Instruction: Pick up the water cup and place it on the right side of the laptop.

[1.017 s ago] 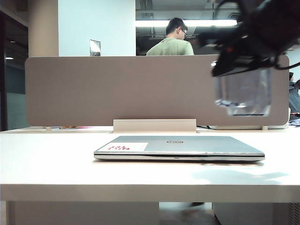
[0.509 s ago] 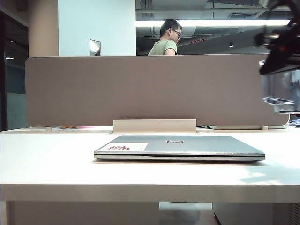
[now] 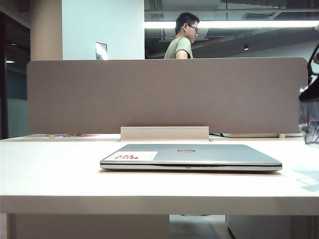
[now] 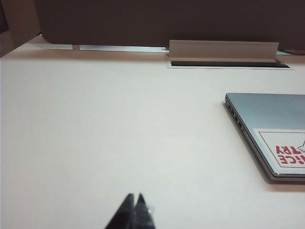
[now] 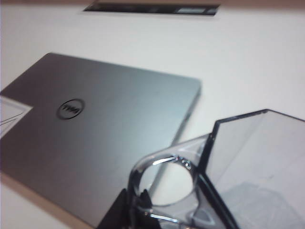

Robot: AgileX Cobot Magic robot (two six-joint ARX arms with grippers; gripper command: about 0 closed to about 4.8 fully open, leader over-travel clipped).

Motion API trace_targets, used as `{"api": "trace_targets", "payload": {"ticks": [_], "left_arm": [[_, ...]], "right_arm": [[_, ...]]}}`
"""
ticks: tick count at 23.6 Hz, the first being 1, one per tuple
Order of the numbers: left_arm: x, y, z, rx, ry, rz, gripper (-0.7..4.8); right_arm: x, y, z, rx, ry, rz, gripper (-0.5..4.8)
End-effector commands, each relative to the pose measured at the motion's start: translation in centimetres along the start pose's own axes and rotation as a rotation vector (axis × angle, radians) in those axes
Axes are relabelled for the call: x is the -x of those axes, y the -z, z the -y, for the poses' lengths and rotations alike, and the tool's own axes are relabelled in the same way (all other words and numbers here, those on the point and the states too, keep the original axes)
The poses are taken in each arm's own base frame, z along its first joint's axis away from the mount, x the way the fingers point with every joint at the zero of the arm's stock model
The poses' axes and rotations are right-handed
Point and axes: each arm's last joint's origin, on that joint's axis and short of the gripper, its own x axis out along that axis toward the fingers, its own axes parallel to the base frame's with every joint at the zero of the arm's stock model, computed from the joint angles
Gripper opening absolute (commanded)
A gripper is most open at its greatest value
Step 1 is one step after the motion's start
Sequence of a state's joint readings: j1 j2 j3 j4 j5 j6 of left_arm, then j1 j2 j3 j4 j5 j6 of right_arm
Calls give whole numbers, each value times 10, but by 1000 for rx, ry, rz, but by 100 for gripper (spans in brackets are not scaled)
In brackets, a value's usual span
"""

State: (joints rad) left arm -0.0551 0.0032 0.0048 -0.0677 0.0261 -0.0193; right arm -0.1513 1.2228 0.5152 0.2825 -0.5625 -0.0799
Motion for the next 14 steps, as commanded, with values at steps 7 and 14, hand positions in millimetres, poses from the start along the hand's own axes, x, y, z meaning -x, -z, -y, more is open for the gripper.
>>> {"api": "trace_targets", "payload": {"ticks": [7, 14], "left_arm": [[0, -2, 2, -1, 49, 9, -4], [0, -1, 2, 0, 50, 6, -4]], "right_arm": [[-23, 19, 15, 141, -255, 24, -5], [-21, 24, 26, 195, -171, 7, -5]]}}
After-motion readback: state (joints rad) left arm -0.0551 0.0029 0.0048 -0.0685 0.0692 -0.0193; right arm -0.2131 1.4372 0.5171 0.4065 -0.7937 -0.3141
